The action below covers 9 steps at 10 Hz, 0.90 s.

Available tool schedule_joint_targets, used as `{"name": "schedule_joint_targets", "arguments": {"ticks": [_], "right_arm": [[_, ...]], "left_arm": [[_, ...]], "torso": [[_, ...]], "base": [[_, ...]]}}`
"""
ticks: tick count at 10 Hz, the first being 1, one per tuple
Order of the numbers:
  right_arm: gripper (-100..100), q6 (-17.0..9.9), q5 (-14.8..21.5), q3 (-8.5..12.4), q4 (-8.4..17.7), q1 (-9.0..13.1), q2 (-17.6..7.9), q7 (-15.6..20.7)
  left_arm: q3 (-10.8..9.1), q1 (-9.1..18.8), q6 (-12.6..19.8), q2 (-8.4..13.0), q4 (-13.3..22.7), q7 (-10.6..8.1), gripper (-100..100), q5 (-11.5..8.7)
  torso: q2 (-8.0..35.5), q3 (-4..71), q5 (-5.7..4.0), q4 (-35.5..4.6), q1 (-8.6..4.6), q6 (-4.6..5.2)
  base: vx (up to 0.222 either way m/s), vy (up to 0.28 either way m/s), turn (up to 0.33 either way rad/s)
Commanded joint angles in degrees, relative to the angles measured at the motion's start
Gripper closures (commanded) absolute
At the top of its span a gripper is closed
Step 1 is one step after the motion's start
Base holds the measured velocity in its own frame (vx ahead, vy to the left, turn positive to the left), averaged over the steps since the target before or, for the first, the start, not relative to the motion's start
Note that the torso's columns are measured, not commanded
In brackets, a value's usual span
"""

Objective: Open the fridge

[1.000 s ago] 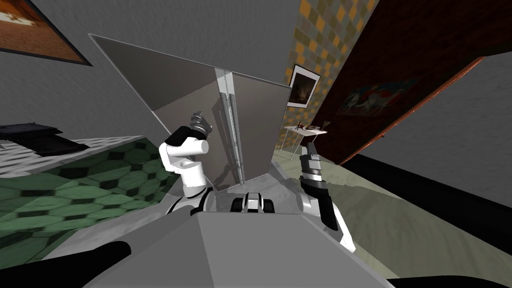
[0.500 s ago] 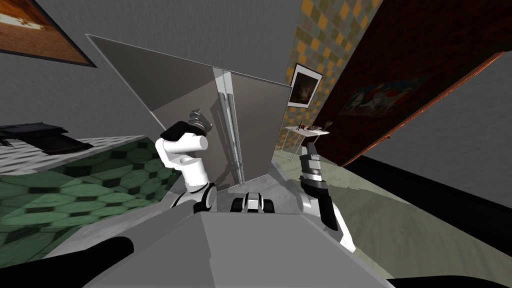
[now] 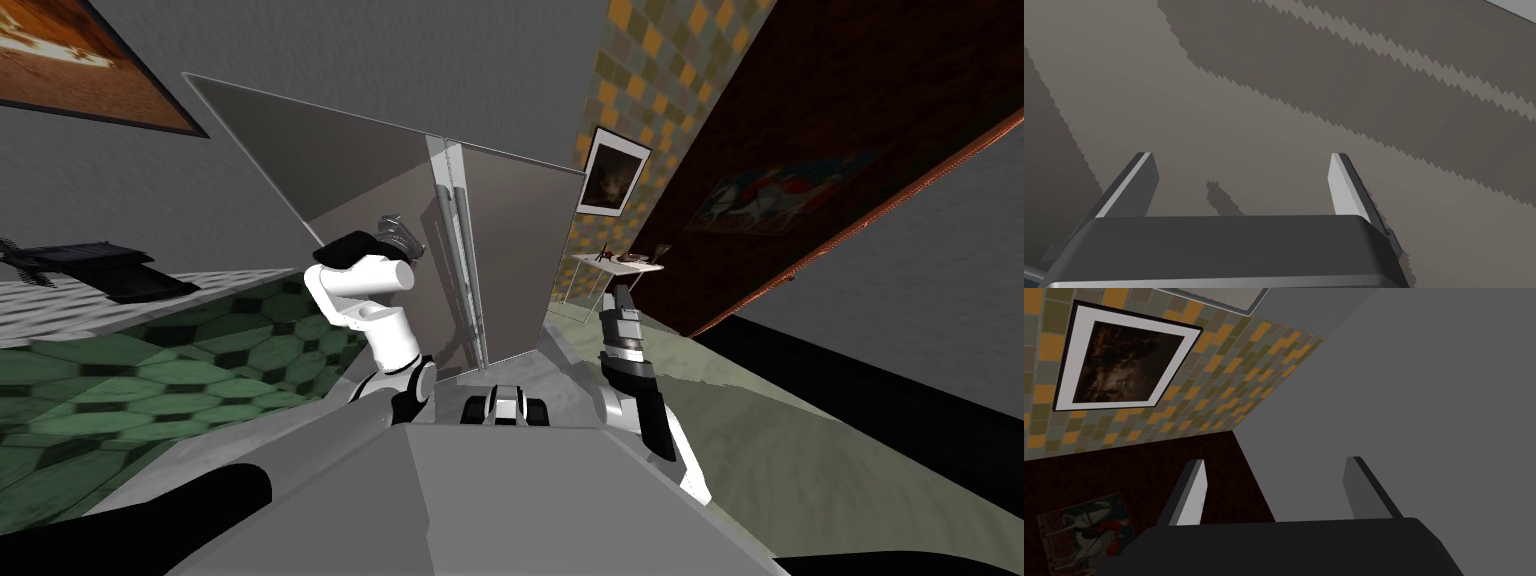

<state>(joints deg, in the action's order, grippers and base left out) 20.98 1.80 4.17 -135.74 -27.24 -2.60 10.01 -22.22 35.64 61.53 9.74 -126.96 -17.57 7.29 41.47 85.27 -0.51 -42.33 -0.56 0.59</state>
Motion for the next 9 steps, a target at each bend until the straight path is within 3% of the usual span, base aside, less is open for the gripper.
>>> {"name": "schedule_joint_targets", "arguments": {"ticks": [1, 2, 3, 4, 6, 7, 8, 9], "right_arm": [[0, 0.0, 0.0, 0.0, 0.0, 0.0, 0.0, 0.0], [0, 0.0, 0.0, 0.0, 0.0, 0.01, 0.0, 0.0], [0, 0.0, 0.0, 0.0, 0.0, 0.0, 0.0, 0.0], [0, 0.0, 0.0, 0.0, 0.0, 0.0, 0.0, 0.0], [0, 0.0, 0.0, 0.0, 0.0, 0.0, 0.0, 0.0], [0, 0.0, 0.0, 0.0, 0.0, 0.01, 0.0, 0.0], [0, 0.0, 0.0, 0.0, 0.0, 0.0, 0.0, 0.0], [0, 0.0, 0.0, 0.0, 0.0, 0.0, 0.0, 0.0]], "left_arm": [[-0.08, 3.65, 1.72, 0.2, -0.04, -0.8, -100, -0.04], [-0.72, 5.36, 4.73, 0.13, 0.59, -2.14, -100, 0.19], [-0.72, 6.88, 5.48, 0.13, 0.59, -2.14, -100, 0.19], [-1.3, 8.47, 8.01, 0.04, 1.24, -3.47, -100, 0.37], [-1.3, 10.3, 9.09, 0.04, 1.24, -3.47, -100, 0.37], [-1.82, 12.2, 12.12, -0.08, 1.92, -4.79, -100, 0.51], [-1.82, 13.5, 12.56, -0.08, 1.92, -4.79, -100, 0.51], [-2.29, 15.27, 15.11, -0.25, 2.6, -6.08, -100, 0.61]], "torso": [[-0.01, 0.02, -0.04, 0.01, -0.08, 0.12], [0.02, -0.01, -0.01, 0.03, -0.04, 0.07], [0.12, -0.13, 0.11, 0.09, 0.01, -0.12], [0.2, -0.19, 0.15, 0.1, 0.07, -0.09], [0.33, -0.3, 0.24, 0.13, 0.18, -0.17], [0.41, -0.36, 0.3, 0.12, 0.33, -0.21], [0.46, -0.39, 0.32, 0.08, 0.33, -0.31], [0.52, -0.45, 0.34, 0.09, 0.3, -0.35]], "base": [[0.016, -0.032, -0.012], [0.025, -0.049, 0.066], [0.033, -0.062, 0.065], [0.033, -0.071, 0.095], [0.018, -0.041, 0.016], [0.006, -0.03, 0.093], [0.013, -0.046, 0.042], [0.018, -0.06, 0.09]]}}
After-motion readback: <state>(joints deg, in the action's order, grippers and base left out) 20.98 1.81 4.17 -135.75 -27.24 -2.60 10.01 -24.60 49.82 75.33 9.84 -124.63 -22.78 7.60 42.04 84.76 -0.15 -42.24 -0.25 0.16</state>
